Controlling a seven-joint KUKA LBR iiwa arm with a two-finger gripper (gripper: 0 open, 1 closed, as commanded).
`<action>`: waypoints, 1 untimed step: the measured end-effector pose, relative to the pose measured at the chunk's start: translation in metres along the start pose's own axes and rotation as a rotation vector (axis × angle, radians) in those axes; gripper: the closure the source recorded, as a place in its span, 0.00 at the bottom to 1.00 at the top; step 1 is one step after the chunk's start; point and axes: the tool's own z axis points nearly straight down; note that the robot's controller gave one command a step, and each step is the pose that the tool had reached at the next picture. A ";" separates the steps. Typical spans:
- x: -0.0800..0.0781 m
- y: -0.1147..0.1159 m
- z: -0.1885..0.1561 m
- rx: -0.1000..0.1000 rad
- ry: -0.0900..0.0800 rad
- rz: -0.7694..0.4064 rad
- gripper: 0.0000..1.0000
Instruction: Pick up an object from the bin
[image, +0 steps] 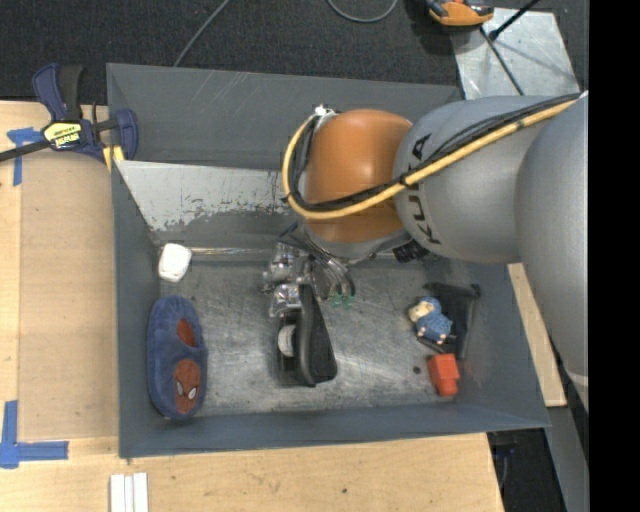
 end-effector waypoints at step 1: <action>-0.003 -0.006 -0.014 -0.001 0.000 -0.128 1.00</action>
Offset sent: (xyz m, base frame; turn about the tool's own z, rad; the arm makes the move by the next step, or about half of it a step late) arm 0.0029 -0.0050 0.0161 -0.1279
